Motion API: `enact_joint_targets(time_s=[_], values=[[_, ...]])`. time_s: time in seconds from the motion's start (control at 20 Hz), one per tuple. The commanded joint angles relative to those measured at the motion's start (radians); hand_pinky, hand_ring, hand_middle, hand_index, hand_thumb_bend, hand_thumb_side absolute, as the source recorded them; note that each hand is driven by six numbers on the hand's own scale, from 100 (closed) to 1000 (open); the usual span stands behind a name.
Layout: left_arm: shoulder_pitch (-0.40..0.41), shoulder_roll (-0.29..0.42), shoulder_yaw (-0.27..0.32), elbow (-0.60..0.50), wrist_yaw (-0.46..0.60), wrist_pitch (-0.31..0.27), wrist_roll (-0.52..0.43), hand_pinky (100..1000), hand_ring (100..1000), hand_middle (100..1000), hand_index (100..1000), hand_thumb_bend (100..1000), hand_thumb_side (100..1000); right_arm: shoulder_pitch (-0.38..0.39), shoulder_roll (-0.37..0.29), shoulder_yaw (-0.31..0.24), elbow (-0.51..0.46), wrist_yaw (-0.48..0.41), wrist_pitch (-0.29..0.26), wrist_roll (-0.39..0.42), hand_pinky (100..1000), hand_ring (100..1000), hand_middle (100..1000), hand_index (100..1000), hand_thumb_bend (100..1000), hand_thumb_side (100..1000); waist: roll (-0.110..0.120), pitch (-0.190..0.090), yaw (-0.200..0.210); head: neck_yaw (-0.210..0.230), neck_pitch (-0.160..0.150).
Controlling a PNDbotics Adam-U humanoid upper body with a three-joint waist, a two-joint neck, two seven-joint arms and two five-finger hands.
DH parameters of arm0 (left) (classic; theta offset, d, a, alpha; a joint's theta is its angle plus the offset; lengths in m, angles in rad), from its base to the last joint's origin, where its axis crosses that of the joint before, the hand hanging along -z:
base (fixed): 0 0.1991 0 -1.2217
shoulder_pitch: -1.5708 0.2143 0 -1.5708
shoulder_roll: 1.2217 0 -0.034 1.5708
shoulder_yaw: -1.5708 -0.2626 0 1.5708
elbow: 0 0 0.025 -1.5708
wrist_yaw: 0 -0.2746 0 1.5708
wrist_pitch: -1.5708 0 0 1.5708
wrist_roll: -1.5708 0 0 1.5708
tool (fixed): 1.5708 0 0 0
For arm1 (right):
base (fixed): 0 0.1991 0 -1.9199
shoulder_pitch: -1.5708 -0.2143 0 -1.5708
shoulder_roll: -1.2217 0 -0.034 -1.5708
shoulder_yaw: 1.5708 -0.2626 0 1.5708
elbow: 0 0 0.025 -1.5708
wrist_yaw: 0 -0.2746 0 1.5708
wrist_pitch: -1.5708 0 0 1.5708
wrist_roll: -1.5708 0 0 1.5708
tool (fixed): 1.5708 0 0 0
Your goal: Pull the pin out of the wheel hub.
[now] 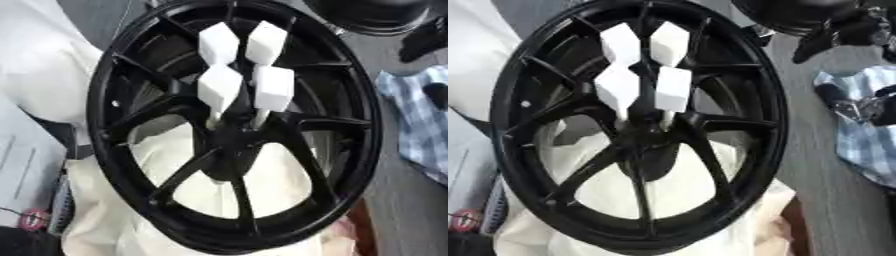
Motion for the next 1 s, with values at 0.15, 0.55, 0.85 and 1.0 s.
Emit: enact_joint_targets(time_s=[0.15,0.55,0.85,1.0], values=[[-0.015,0.032,-0.002,-0.016,0.009,-0.001,-0.011,820,673,545,775,100,741,-0.062,-0.043,0.026,-0.014,-0.022,0.002,0.036,883,848,749,801,100,224,-0.001,-0.027,0.012,-0.014,0.004],[-0.028,0.038,-0.009,-0.016,0.011,-0.002,-0.018,820,673,545,775,100,746,-0.136,-0.054,0.034,-0.014,0.045,-0.064,0.033,892,871,781,820,100,255,-0.021,-0.013,0.046,-0.042,-0.021],[-0.042,0.042,-0.013,-0.016,0.007,-0.005,-0.021,820,673,544,775,100,751,-0.187,-0.042,0.039,-0.014,0.065,-0.076,0.045,898,878,789,828,100,254,-0.041,0.011,0.088,-0.087,-0.053],[-0.043,0.042,-0.013,-0.016,0.006,-0.006,-0.02,820,673,544,775,100,751,-0.197,-0.039,0.041,-0.014,0.061,-0.072,0.049,898,878,789,828,100,254,-0.042,0.014,0.092,-0.092,-0.057]])
